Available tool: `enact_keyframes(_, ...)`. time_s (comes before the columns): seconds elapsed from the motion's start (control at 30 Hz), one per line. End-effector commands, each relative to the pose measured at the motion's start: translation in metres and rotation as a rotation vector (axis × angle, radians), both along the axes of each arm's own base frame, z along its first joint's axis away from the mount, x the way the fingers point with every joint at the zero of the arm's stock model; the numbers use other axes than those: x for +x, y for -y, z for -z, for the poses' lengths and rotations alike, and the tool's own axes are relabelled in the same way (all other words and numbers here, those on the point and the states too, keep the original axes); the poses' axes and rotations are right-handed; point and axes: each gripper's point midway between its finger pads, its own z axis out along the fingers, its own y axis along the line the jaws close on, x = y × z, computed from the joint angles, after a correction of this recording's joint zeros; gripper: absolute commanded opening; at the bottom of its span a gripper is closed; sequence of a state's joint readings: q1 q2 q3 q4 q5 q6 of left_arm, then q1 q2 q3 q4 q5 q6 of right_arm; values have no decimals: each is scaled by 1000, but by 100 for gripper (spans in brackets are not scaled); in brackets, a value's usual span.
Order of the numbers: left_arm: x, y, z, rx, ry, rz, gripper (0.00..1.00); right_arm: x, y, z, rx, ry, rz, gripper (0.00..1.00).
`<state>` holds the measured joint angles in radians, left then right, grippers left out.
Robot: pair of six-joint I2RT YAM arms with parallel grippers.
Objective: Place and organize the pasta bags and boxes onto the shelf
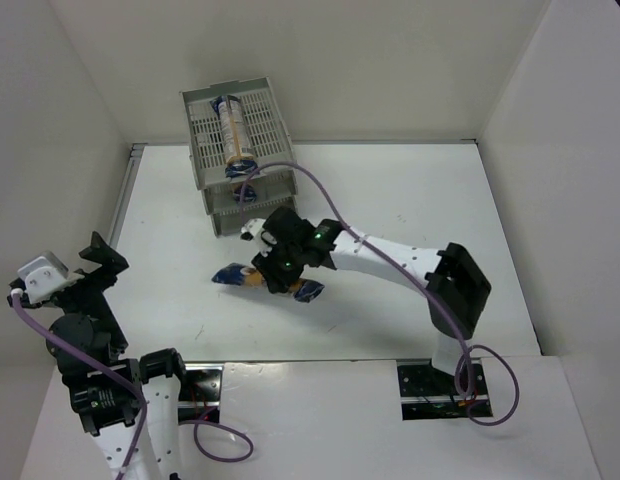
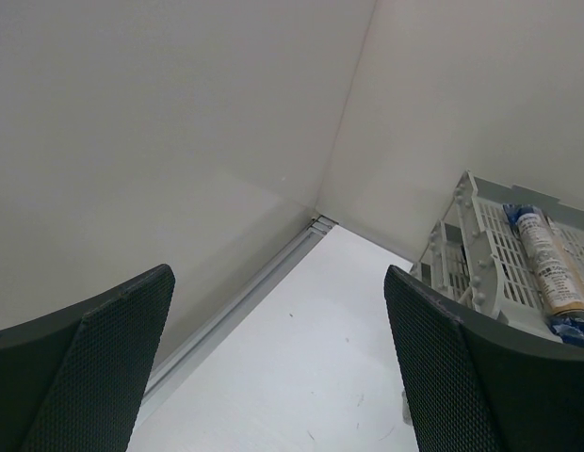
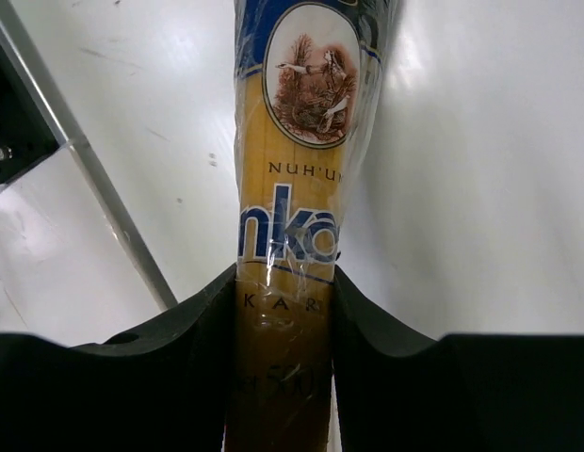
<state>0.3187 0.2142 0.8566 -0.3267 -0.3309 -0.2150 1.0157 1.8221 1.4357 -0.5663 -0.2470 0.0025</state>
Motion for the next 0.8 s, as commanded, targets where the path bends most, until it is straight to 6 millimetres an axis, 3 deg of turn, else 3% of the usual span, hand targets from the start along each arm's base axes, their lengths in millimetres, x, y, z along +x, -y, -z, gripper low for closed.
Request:
enact_keyframes(0.0,-6,8,-22,8,71,33,99,-20,-8,-61,175,20,-84,0)
enact_keyframes(0.1,-3,12,-28,13,73,59,99,7,12,-73,211,-2,5,0)
enact_keyframes(0.13,-2,14,-28,6,79,72,99,33,28,-74,220,6,82,0)
enact_keyframes(0.2,1,15,-27,-2,74,79,99,52,48,-68,216,1,157,0)
enact_keyframes(0.27,2,17,-30,-2,86,94,99,72,64,-78,240,45,227,0)
enact_keyframes(0.37,6,19,-29,-30,95,109,99,74,65,-87,281,63,271,0)
enact_keyframes(0.5,13,26,-30,-54,109,164,99,85,61,-84,296,68,334,0)
enact_keyframes(0.63,20,30,-25,-73,97,200,99,110,51,-110,342,147,379,0)
enact_keyframes(0.77,19,27,-25,-72,98,182,99,135,54,-111,333,187,478,0)
